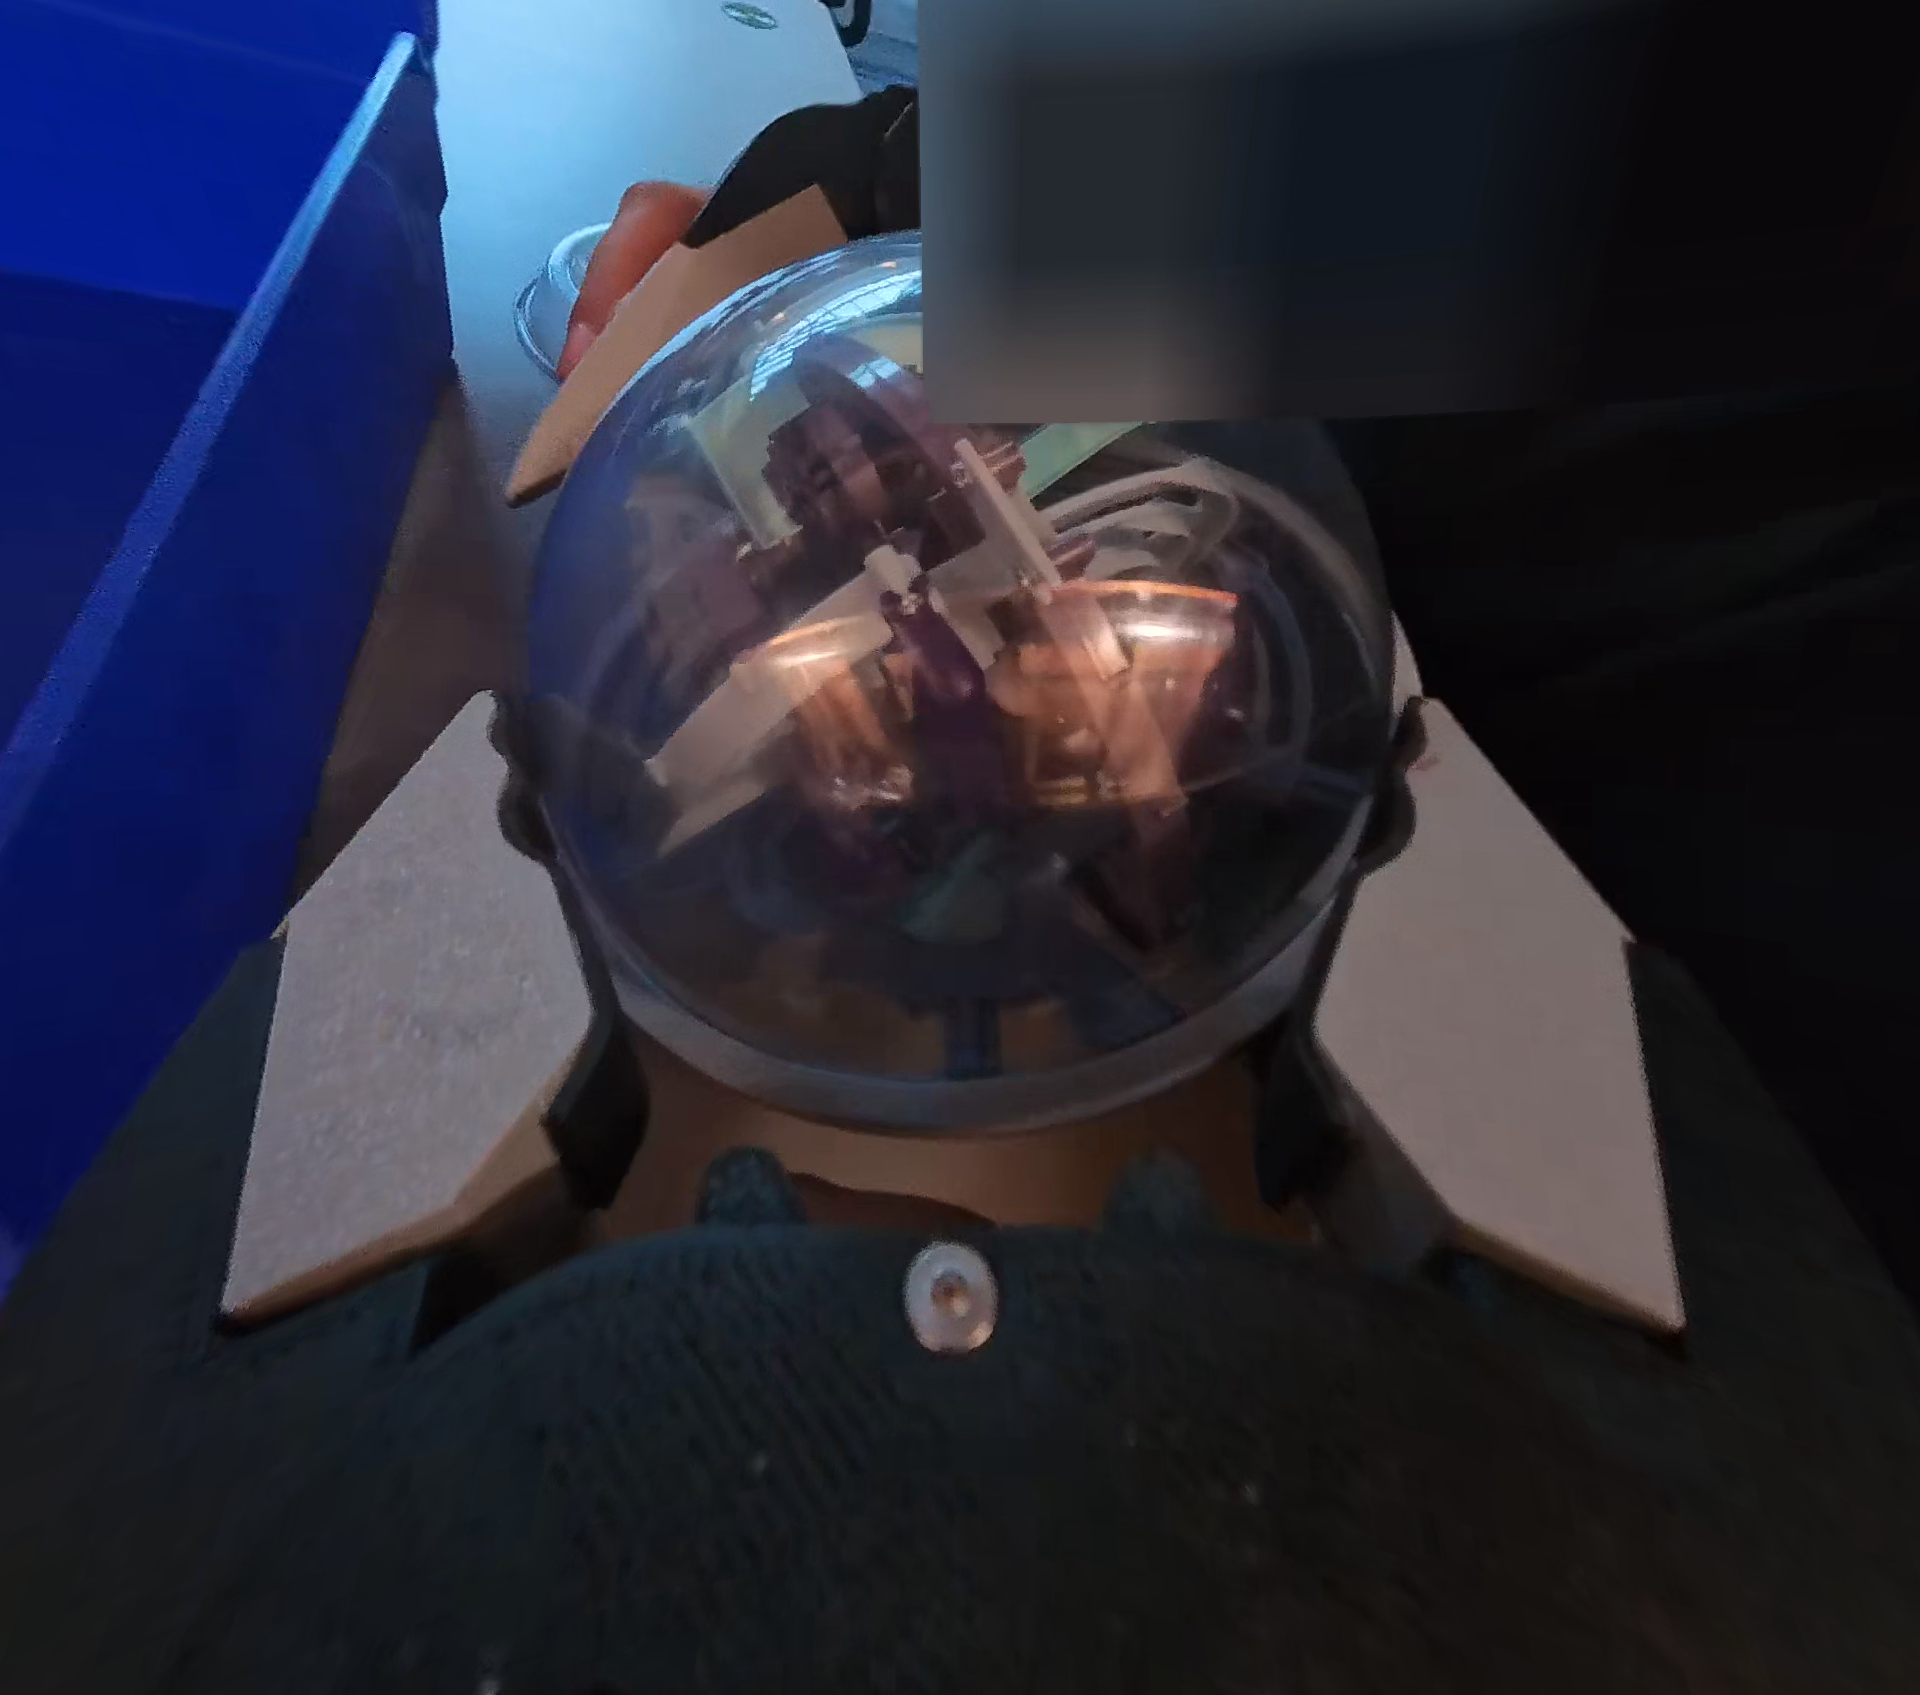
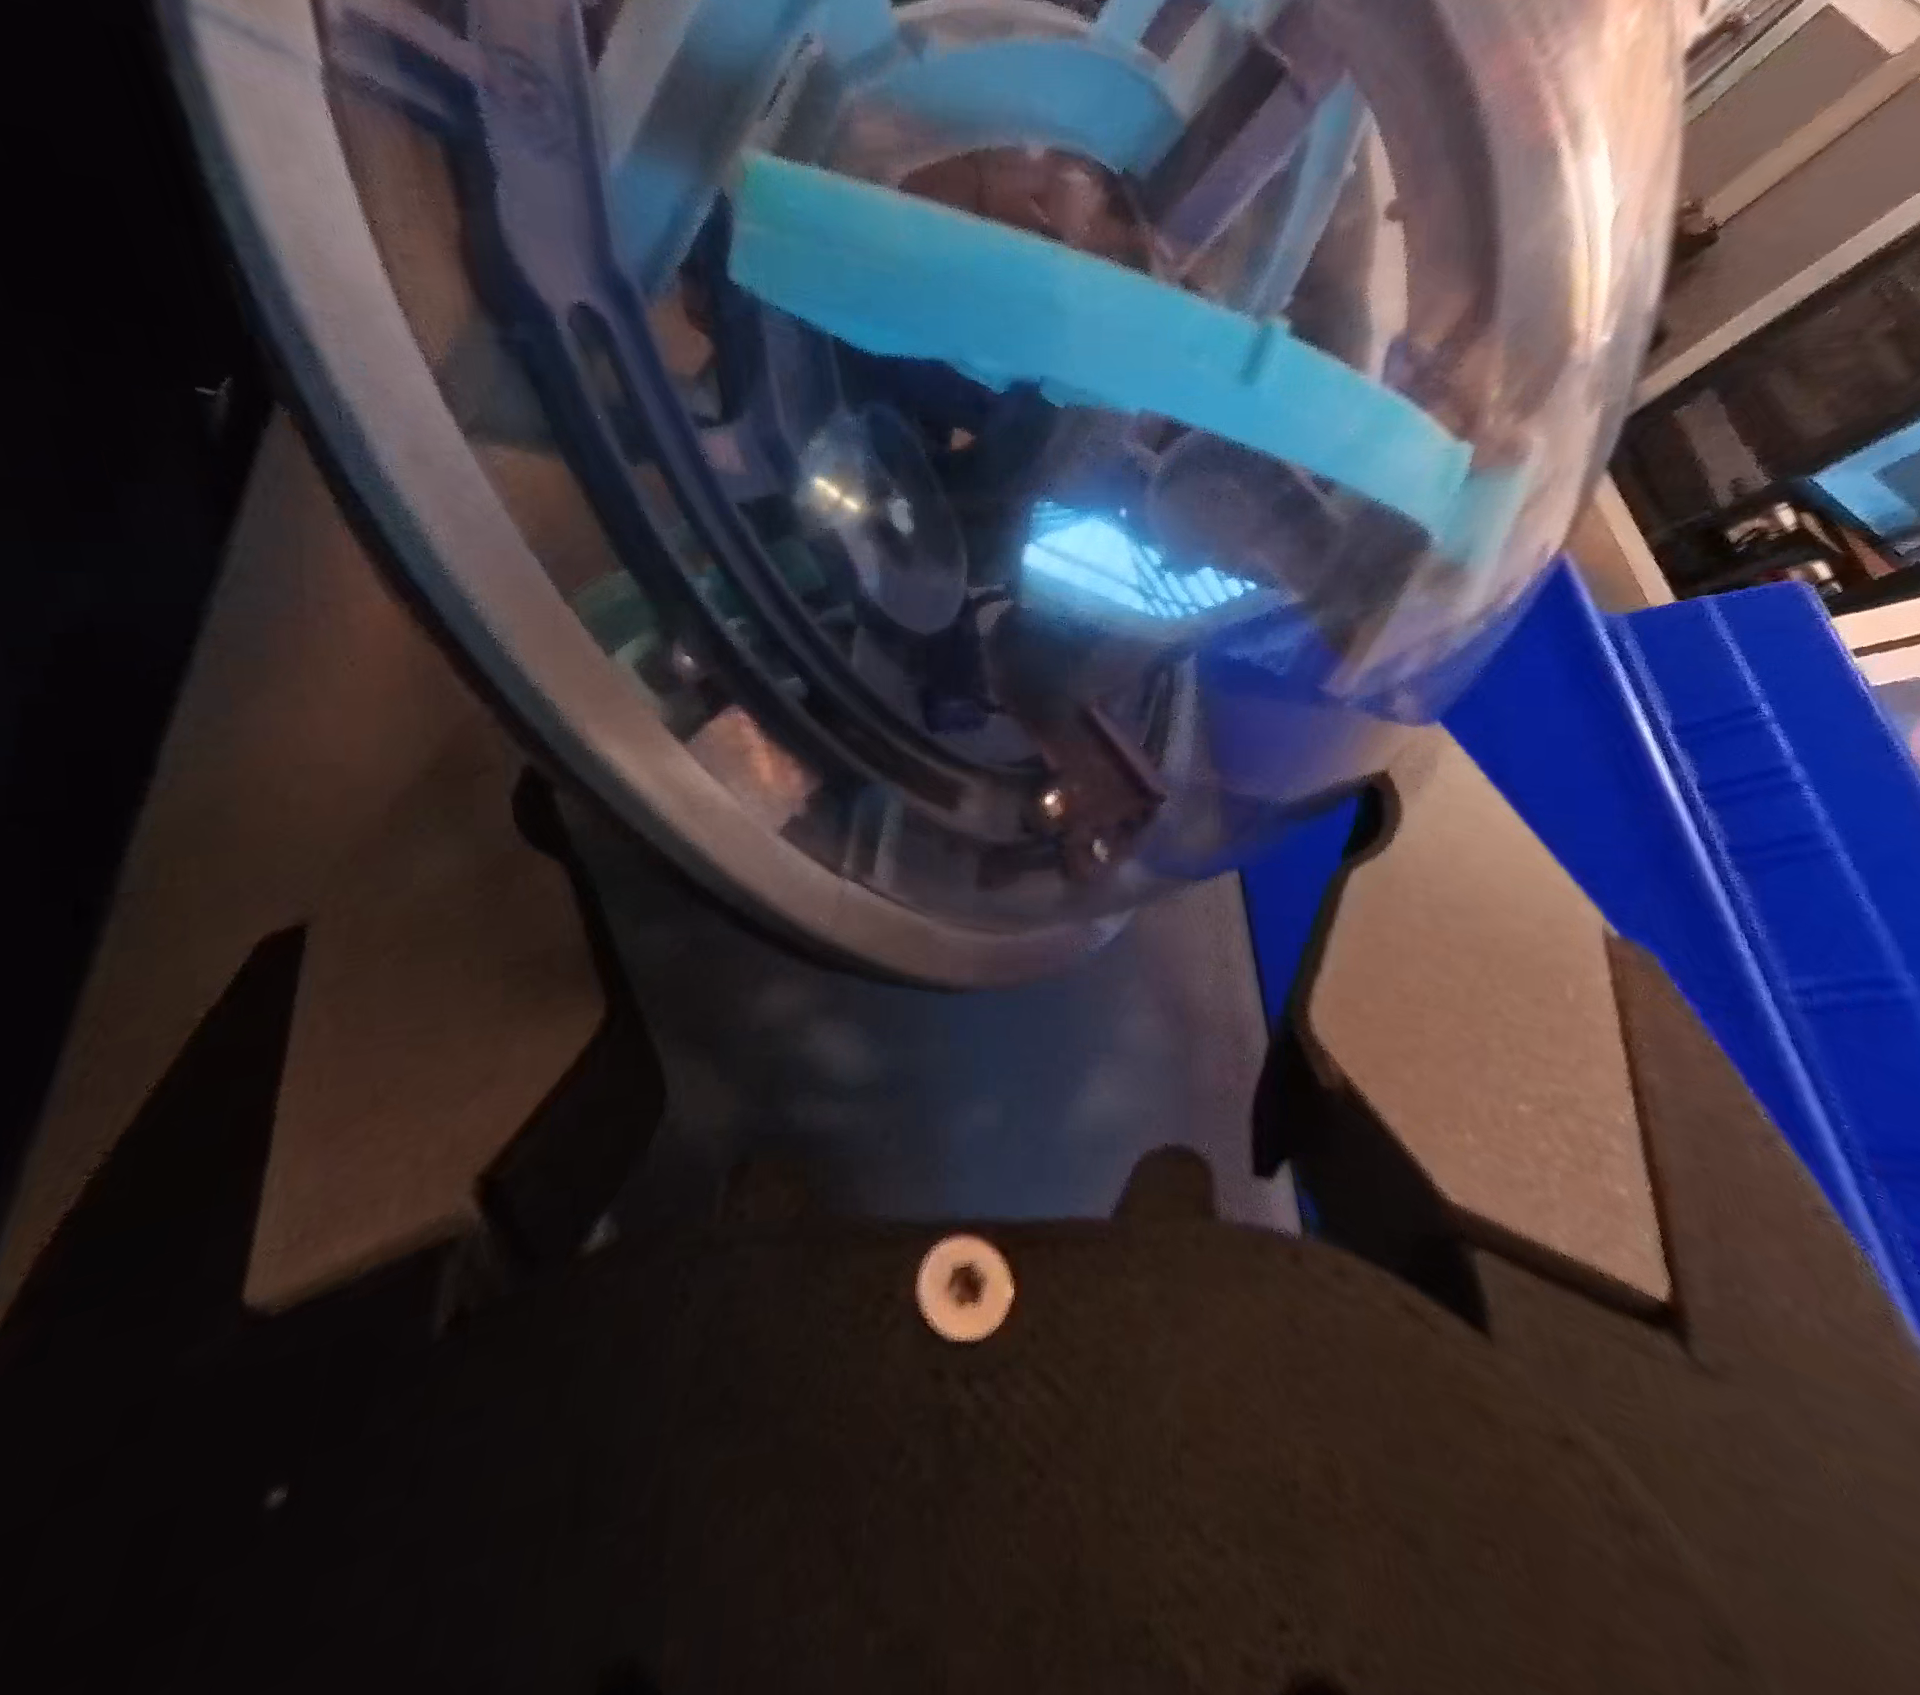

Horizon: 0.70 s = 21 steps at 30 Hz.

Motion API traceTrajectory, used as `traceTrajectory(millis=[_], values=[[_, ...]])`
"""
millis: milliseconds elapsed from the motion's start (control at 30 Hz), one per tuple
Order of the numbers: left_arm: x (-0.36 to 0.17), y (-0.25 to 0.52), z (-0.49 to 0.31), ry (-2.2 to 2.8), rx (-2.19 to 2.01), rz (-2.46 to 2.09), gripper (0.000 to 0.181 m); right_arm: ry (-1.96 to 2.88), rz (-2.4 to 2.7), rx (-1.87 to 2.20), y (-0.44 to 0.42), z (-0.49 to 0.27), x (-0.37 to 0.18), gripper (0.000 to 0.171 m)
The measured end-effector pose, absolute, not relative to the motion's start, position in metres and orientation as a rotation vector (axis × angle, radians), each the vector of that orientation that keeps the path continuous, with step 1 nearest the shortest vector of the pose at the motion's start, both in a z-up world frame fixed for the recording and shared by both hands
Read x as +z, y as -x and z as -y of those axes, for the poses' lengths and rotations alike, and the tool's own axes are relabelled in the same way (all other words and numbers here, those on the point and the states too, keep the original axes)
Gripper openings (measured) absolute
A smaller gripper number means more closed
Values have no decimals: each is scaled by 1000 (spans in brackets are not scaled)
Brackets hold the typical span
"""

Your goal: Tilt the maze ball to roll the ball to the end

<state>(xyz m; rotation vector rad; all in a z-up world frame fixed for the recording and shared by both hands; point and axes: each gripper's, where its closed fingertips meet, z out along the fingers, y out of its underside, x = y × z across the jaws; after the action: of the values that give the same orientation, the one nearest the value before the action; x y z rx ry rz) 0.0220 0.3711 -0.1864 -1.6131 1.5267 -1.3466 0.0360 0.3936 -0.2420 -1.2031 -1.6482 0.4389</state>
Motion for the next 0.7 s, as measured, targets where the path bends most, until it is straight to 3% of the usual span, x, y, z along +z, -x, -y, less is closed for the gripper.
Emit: traceTrajectory(millis=[33,200,367,567,700], values=[[-187,-21,-369,1614,-1322,-1536,154,1196,1653,439,-36,-392,-242,147],[-187,-17,-363,1629,-1221,-1582,152,1177,1684,448,-33,-389,-245,144],[-178,2,-363,1593,-1178,-1578,141,1168,1708,456,-32,-389,-247,126],[-180,16,-370,1614,-1206,-1541,137,1167,1720,434,-26,-396,-249,120],[-181,39,-371,1581,-1167,-1587,123,1171,1720,426,-22,-399,-250,117]])
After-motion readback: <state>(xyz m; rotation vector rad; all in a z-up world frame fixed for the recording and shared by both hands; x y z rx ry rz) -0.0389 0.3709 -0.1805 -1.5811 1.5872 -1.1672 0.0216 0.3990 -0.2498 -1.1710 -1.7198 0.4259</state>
